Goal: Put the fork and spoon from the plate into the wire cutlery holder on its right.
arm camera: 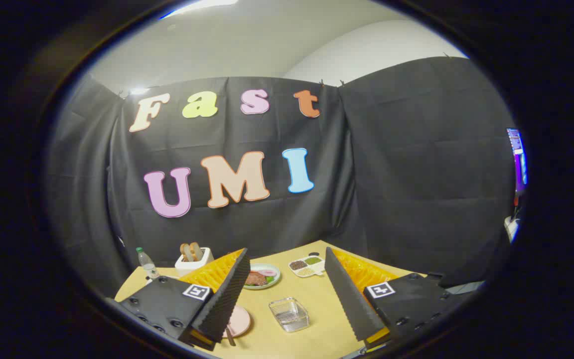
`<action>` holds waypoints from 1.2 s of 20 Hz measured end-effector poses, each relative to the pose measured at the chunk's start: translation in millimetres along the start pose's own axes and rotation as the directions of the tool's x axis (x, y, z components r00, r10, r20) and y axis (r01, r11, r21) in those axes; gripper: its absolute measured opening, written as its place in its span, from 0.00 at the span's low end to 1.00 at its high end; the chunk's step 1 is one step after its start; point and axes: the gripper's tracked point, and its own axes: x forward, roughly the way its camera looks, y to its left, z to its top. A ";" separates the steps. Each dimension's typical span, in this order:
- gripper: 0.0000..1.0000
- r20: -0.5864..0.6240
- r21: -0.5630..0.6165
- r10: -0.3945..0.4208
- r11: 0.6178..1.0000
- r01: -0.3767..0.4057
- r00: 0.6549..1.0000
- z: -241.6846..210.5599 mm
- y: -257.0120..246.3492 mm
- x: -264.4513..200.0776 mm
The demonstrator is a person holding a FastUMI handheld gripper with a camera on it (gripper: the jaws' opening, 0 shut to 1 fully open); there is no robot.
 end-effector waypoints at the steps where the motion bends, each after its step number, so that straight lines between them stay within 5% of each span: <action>1: 0.97 -0.001 -0.001 -0.002 1.000 0.002 1.000 -0.9 -0.5 -1.5; 24: 0.97 -0.007 0.005 0.000 1.000 0.000 1.000 -7.1 -8.2 -10.3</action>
